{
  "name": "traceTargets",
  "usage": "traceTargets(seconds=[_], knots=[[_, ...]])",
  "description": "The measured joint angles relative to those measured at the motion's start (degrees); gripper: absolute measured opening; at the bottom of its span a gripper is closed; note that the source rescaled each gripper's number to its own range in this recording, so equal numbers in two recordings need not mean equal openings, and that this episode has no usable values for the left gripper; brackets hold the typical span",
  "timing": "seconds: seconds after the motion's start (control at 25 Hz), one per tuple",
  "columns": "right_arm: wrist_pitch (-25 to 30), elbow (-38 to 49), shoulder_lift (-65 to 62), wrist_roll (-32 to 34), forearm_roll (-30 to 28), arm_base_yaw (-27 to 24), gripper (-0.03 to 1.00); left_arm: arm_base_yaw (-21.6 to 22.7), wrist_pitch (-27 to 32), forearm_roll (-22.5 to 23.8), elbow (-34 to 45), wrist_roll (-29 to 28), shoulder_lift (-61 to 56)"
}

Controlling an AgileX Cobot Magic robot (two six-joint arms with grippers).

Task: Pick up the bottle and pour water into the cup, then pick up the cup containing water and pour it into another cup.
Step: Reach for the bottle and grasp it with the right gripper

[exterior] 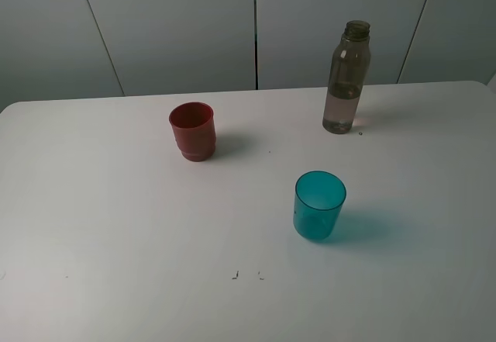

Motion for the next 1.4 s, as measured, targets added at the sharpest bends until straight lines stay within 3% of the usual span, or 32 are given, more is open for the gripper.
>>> traceTargets(seconds=[0.52,0.76,1.28,1.4], knots=[[0.0,0.0,0.02,0.0,2.52,0.0,1.0,0.0,0.0,0.0,0.0,0.0,0.0],[-1.53,-0.26,7.26,-0.22,2.52,0.0,1.0,0.0,0.0,0.0,0.0,0.0,0.0],[-28.18,-0.91,28.6,-13.17,6.12,0.0,1.0,0.0,0.0,0.0,0.0,0.0,0.0],[-33.14,-0.91,35.48,-18.18,11.0,0.0,1.0,0.0,0.0,0.0,0.0,0.0,0.0]])
